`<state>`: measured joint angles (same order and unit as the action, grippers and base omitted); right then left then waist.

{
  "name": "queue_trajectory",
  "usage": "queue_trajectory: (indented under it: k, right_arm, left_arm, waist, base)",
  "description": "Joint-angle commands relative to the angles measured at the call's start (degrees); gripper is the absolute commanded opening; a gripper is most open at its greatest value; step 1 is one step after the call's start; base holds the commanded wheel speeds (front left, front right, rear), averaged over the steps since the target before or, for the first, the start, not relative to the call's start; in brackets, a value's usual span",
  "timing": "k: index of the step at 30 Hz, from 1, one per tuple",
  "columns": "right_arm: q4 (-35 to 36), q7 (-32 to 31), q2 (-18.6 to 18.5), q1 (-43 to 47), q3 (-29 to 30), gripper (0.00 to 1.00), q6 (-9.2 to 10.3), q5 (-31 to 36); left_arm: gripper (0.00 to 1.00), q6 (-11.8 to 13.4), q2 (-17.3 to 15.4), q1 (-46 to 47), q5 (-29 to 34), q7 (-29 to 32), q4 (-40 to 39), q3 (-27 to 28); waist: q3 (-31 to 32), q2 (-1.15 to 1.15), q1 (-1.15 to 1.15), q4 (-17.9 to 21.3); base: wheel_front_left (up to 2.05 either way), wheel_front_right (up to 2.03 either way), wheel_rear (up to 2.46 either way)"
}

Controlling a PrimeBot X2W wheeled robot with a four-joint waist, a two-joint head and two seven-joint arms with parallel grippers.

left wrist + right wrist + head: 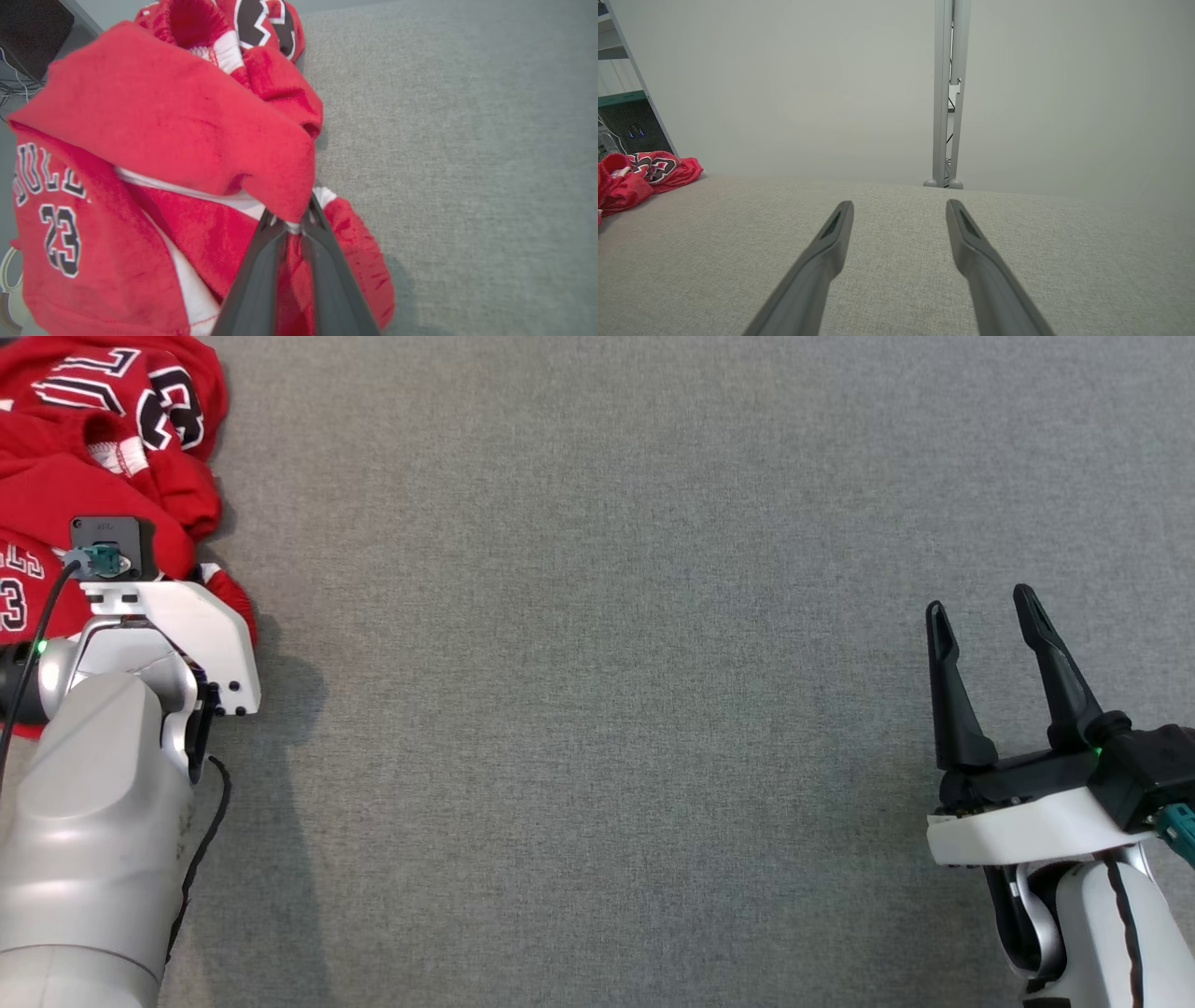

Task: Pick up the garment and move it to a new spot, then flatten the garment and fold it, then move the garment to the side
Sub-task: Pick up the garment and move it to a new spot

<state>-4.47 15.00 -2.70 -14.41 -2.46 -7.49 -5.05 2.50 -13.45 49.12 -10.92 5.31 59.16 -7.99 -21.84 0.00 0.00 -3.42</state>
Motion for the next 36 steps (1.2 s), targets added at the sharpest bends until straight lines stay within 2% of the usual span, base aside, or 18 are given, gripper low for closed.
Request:
queue_trajectory:
  k: [1, 11, 18, 22, 26, 30, 31, 36]
  right_arm:
    - [-0.11, 0.28, -0.35, 0.78, 0.24, 1.0, -0.01, -0.45]
    - [-1.01, 0.28, -0.36, 3.87, 1.11, 1.0, -0.01, -1.56]
    - [-1.2, 0.28, -0.36, 6.16, 2.39, 1.0, -0.01, -1.78]
    - [-1.37, 0.28, -0.34, 6.92, 2.75, 1.0, -0.01, -2.13]
    - [-1.77, 0.28, -0.34, 7.32, 2.34, 1.0, -0.01, -2.37]
    - [-1.8, 0.28, -0.37, 6.96, 1.63, 1.0, -0.01, -2.93]
    - [-1.8, 0.28, -0.37, 6.96, 1.63, 1.0, -0.01, -2.93]
    - [-2.27, 0.28, -0.33, 6.52, 0.85, 1.0, -0.01, -3.36]
  left_arm:
    - [0.0, -0.44, 0.25, 0.77, -0.36, -0.67, -0.53, -0.18]
    - [0.0, -4.15, 4.13, -0.41, -1.0, -5.3, -7.87, -2.9]
    - [0.0, -6.06, 8.46, -3.72, -1.97, -5.43, -17.22, -6.53]
    - [0.0, -6.35, 9.87, -5.64, -3.38, -4.44, -23.57, -9.53]
    - [0.0, -5.43, 10.43, -7.9, -6.94, -3.31, -28.61, -14.0]
    - [0.0, -2.38, 10.49, -8.51, -11.73, -2.75, -31.48, -21.3]
    - [0.0, -2.38, 10.49, -8.51, -11.73, -2.75, -31.48, -21.3]
    - [0.0, 1.09, 10.44, -5.64, -16.48, -3.7, -32.18, -29.43]
  waist:
    - [1.5, 0.0, 0.0, -0.62]
    - [8.84, 0.0, 0.0, 0.15]
    - [12.33, 0.0, 0.0, 3.02]
    - [13.23, 0.0, 0.0, 5.24]
    - [13.49, 0.0, 0.0, 8.11]
    - [12.84, 0.0, 0.0, 11.66]
    - [12.84, 0.0, 0.0, 11.66]
    - [11.66, 0.0, 0.0, 16.0]
  base:
    - [0.0, 0.0, 0.0]
    - [0.0, 0.0, 0.0]
    - [0.0, 0.0, 0.0]
    - [0.0, 0.0, 0.0]
    - [0.0, 0.0, 0.0]
    - [0.0, 0.0, 0.0]
    - [0.0, 0.0, 0.0]
    - [0.0, 0.0, 0.0]
